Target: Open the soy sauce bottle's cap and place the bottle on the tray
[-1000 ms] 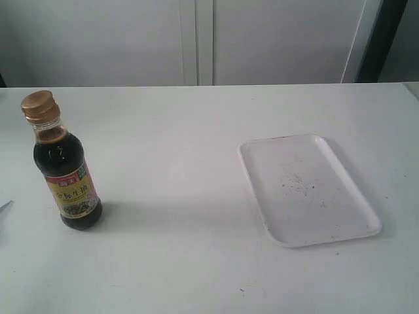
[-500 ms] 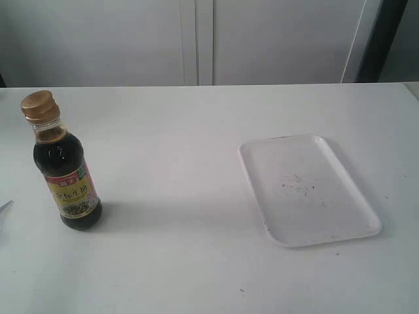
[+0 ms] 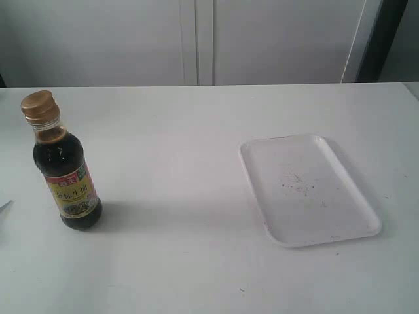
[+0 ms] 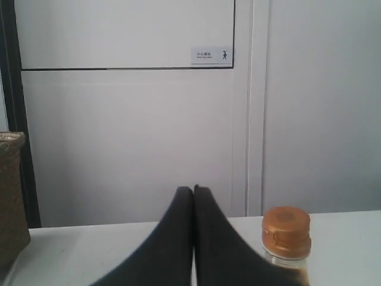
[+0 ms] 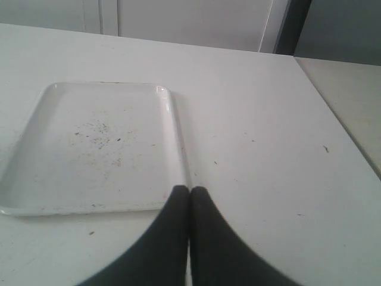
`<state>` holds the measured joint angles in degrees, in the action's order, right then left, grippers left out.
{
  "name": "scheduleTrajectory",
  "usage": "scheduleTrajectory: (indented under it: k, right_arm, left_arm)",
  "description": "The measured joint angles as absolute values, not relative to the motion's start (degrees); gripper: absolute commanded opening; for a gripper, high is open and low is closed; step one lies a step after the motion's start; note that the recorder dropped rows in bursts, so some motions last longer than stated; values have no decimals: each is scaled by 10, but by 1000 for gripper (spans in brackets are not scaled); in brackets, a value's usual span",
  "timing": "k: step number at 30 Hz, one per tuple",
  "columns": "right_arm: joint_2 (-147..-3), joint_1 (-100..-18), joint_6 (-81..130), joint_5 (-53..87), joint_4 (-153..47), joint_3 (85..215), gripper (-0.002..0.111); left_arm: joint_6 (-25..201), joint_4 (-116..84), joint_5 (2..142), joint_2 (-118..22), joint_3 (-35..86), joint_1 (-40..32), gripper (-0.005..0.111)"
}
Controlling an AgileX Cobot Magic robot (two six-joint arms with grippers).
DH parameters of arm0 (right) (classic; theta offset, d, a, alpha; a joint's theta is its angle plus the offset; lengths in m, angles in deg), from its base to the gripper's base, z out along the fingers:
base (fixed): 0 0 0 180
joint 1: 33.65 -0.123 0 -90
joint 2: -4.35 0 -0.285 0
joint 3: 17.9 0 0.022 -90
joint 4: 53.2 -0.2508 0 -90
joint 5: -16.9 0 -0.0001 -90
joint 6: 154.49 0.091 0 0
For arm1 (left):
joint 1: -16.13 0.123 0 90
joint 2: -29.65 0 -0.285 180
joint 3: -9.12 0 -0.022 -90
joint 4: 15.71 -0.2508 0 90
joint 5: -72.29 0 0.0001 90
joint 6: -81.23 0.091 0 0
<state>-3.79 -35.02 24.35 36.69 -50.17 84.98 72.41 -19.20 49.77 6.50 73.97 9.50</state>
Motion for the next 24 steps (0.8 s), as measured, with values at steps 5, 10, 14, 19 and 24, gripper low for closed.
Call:
scheduleTrajectory:
  k: [5,10,14,19,24]
  right_arm:
    - [-38,-350,243,367,-502,850,0]
    - [-38,-350,243,367,-502,850,0]
    - [-38,-350,243,367,-502,850,0]
    - [-38,-350,243,367,-502,850,0]
    - [-38,-350,248,367,-502,850,0]
  left_arm:
    - [665,-267,459,-40,697,95,1]
    - [604,-329,398,-143,663,95,28]
    - [573,-381,330,-215,643,95,60]
    - [558,-411,231,-288,624,95,93]
    - [537,-433,205,-344,605,95,105]
